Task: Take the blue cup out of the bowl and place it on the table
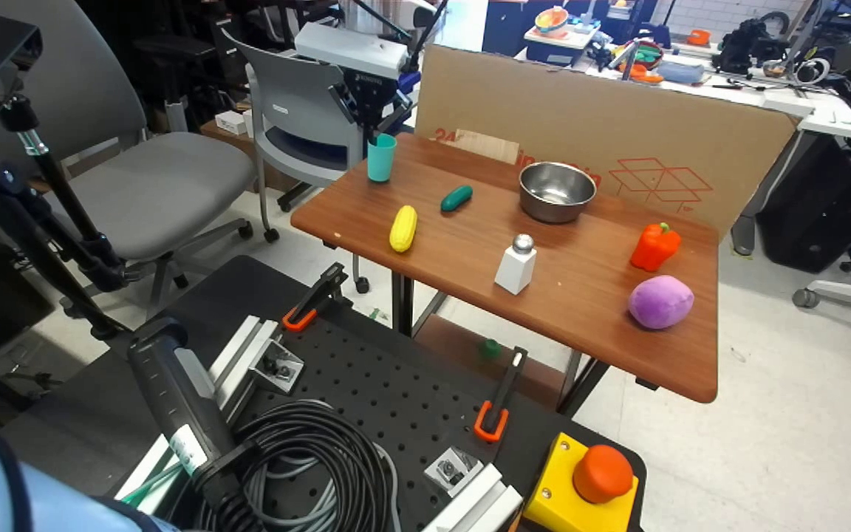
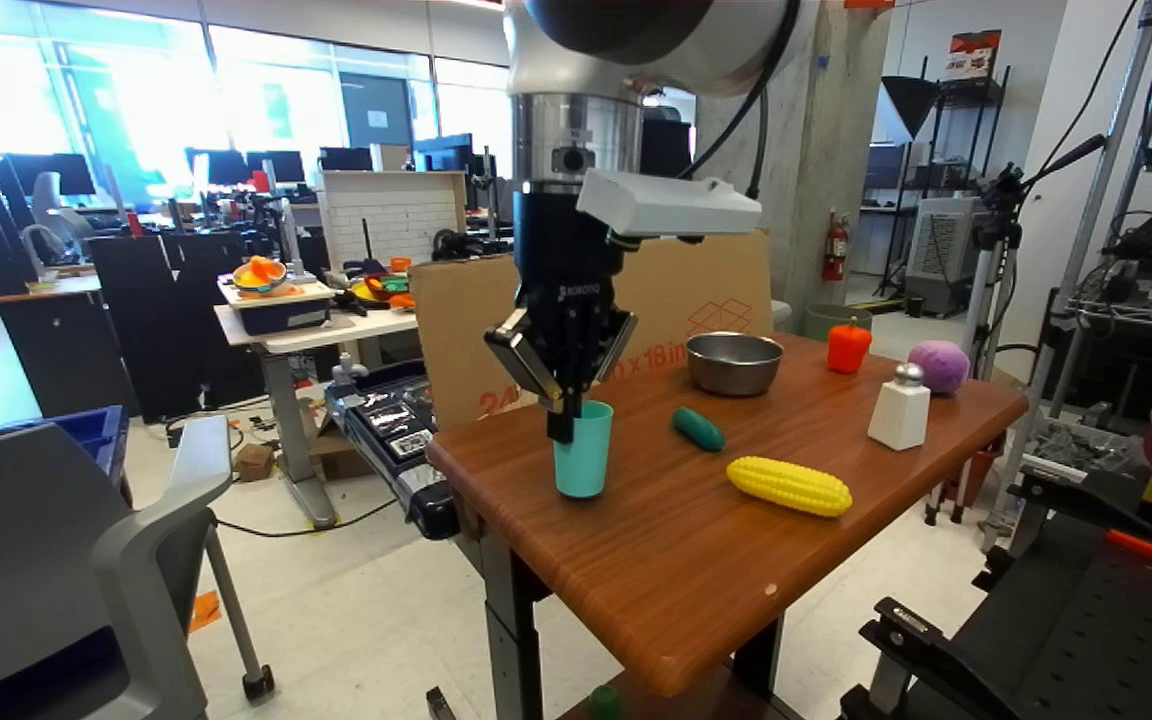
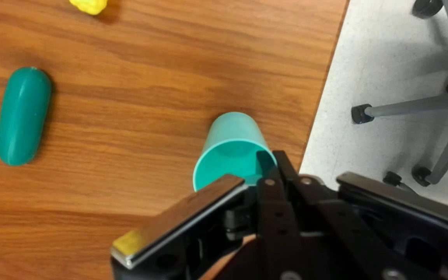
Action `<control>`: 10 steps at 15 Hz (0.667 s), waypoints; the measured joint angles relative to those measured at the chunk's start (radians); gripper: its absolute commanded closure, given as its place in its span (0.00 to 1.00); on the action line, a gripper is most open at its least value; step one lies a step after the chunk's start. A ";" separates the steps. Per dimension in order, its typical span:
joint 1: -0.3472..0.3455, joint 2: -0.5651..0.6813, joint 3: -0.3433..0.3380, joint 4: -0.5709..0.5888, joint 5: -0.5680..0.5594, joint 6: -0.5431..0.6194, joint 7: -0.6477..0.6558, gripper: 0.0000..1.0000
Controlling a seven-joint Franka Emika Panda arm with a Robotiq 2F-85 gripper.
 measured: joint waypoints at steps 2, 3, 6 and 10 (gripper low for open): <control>0.000 -0.004 -0.001 -0.013 -0.003 0.001 0.000 0.69; 0.000 -0.008 -0.001 -0.017 -0.004 0.001 0.000 0.64; 0.004 -0.021 -0.001 -0.028 -0.006 0.001 0.000 0.43; 0.009 -0.089 0.016 -0.033 -0.005 -0.005 -0.012 0.13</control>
